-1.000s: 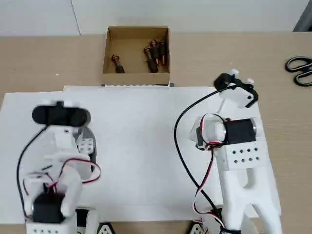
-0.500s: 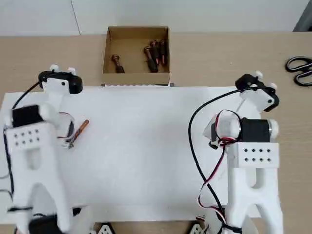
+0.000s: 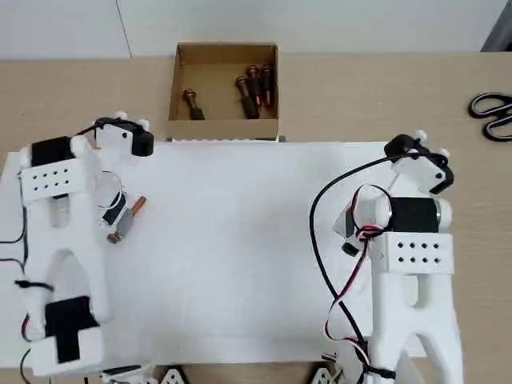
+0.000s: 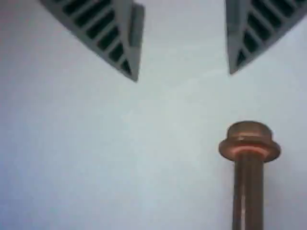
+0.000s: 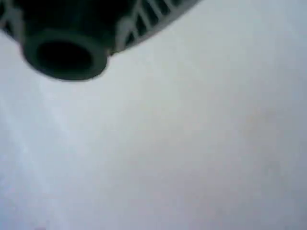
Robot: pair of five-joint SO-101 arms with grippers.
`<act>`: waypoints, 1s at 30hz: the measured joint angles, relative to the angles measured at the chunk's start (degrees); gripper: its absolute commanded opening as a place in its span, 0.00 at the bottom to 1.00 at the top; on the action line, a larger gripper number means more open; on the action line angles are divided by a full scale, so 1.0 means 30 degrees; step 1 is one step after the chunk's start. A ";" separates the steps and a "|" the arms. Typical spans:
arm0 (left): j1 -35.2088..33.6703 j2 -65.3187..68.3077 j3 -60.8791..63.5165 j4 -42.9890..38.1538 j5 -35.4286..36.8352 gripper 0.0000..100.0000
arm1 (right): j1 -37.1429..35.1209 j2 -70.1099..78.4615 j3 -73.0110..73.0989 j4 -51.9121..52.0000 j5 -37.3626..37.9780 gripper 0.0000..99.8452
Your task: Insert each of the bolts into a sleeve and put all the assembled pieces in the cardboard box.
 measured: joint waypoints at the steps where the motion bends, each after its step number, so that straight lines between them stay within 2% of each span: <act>1: 0.0059 0.0440 -0.0205 0.0000 -0.0029 0.12 | 0.0000 0.0000 0.0000 -0.0176 0.0000 0.00; 13: 0.0059 0.6593 -0.5011 0.0000 -0.0615 0.12 | 0.0000 0.0000 0.0000 -0.1114 0.0000 0.00; 22: -0.0410 1.0198 -0.5744 0.0000 -0.1260 0.12 | 0.0000 0.0000 0.0000 -0.1114 0.0000 0.00; 27: -0.0645 1.1223 -0.6271 0.0000 -0.1436 0.00 | 0.0000 0.0000 0.0000 -0.1114 0.0000 0.00; 30: -0.0674 1.1546 -0.6476 0.0000 -0.1436 0.00 | 0.0000 0.0000 0.0000 -0.1114 0.0000 0.00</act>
